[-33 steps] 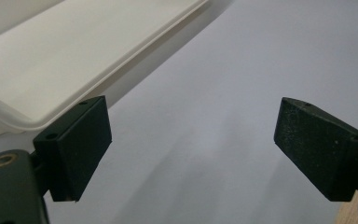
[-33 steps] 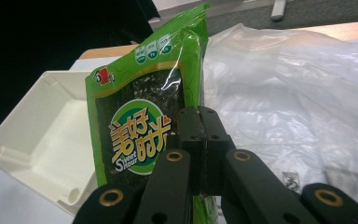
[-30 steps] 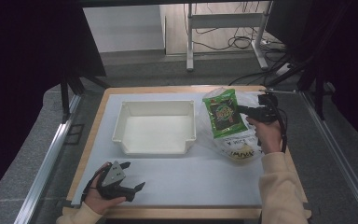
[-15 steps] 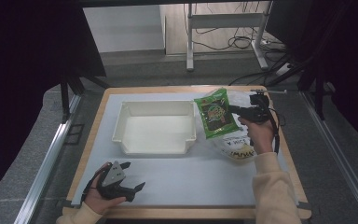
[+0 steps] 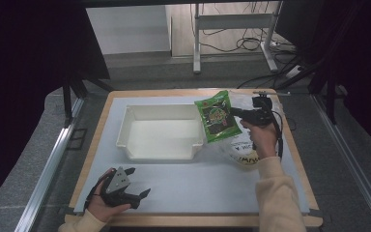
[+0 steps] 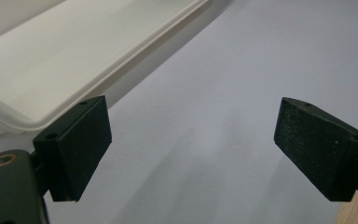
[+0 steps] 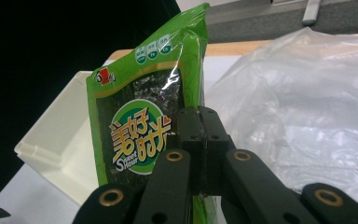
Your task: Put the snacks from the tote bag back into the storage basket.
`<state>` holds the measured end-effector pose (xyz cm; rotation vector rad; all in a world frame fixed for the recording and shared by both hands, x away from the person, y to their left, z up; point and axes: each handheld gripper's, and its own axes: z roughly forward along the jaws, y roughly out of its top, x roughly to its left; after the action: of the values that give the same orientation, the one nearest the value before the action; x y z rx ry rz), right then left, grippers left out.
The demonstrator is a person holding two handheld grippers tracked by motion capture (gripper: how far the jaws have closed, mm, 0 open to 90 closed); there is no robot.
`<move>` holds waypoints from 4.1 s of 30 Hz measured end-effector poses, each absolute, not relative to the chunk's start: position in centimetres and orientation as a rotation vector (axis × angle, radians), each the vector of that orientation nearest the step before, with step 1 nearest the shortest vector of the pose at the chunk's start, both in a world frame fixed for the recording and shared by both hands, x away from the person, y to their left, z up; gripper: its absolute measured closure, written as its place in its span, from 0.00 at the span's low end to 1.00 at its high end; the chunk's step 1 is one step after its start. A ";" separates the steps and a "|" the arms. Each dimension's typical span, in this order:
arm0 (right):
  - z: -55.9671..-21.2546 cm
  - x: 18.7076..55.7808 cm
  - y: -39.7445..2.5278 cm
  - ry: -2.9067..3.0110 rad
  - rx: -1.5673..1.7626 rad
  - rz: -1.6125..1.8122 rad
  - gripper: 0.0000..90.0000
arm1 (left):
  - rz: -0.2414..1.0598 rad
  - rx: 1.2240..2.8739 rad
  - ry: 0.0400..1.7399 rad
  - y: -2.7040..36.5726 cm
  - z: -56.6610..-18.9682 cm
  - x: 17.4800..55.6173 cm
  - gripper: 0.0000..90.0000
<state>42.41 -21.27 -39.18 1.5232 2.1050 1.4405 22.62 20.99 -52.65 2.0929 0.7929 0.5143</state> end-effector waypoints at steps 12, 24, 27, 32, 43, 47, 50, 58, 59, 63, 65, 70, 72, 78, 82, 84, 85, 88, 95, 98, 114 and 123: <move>-38.8 42.4 -19.6 2.129 1.491 1.467 1.00 | 0.518 2.090 0.787 20.8 -52.6 22.5 0.12; -38.4 42.5 -18.1 2.147 1.467 1.479 1.00 | 0.519 2.089 0.790 20.9 -52.6 22.6 0.12; -38.4 42.6 -17.7 2.153 1.460 1.479 1.00 | 0.518 2.088 0.789 20.9 -52.6 22.5 0.12; -38.3 42.8 -16.9 2.164 1.451 1.487 1.00 | 0.516 2.091 0.788 20.9 -52.7 22.6 0.12; -38.3 43.1 -15.3 2.184 1.440 1.507 1.00 | 0.515 2.097 0.787 20.9 -52.7 22.6 0.12; -38.2 43.1 -14.6 2.190 1.432 1.512 1.00 | 0.516 2.096 0.787 20.9 -52.7 22.6 0.12; -38.1 43.1 -14.3 2.195 1.427 1.514 1.00 | 0.518 2.095 0.786 20.9 -52.7 22.6 0.12; -38.3 43.3 -13.1 2.210 1.415 1.524 1.00 | 0.517 2.095 0.786 20.9 -52.7 22.6 0.12; -38.3 43.4 -12.8 2.211 1.414 1.527 1.00 | 0.517 2.095 0.785 20.9 -52.7 22.6 0.12; -38.3 43.4 -12.4 2.220 1.405 1.529 1.00 | 0.515 2.096 0.784 20.9 -52.8 22.6 0.12; -38.2 43.4 -12.0 2.222 1.400 1.532 1.00 | 0.515 2.096 0.784 20.9 -52.7 22.6 0.12; -38.1 43.5 -11.5 2.229 1.394 1.536 1.00 | 0.515 2.097 0.784 20.9 -52.7 22.6 0.12; -38.2 43.5 -11.3 2.235 1.392 1.531 1.00 | 0.515 2.097 0.783 20.9 -52.7 22.6 0.12; -38.5 43.6 -10.6 2.246 1.392 1.535 1.00 | 0.515 2.097 0.782 20.8 -52.7 22.6 0.12; -38.6 43.6 -10.1 2.253 1.390 1.535 1.00 | 0.514 2.097 0.782 20.9 -52.7 22.6 0.12; -38.7 43.7 -9.8 2.258 1.388 1.534 1.00 | 0.514 2.098 0.782 20.8 -52.7 22.6 0.12; -38.8 43.7 -9.5 2.263 1.391 1.531 1.00 | 0.514 2.098 0.781 20.8 -52.7 22.6 0.12; -38.9 43.7 -9.3 2.270 1.388 1.529 1.00 | 0.513 2.097 0.783 20.8 -52.7 22.6 0.12; -39.3 43.9 -8.3 2.284 1.390 1.530 1.00 | 0.510 2.096 0.781 20.8 -52.7 22.6 0.12; -39.4 43.9 -8.0 2.289 1.388 1.531 1.00 | 0.510 2.098 0.781 20.9 -52.7 22.6 0.12; -40.4 44.4 -5.9 2.328 1.385 1.515 1.00 | 0.510 2.096 0.780 20.9 -52.7 22.6 0.12; -41.3 44.6 -4.8 2.343 1.394 1.508 1.00 | 0.510 2.097 0.780 20.9 -52.7 22.6 0.12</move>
<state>44.63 -4.85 -41.27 1.3942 2.3426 1.5084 22.62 20.89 -52.69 2.0966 0.7798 0.5099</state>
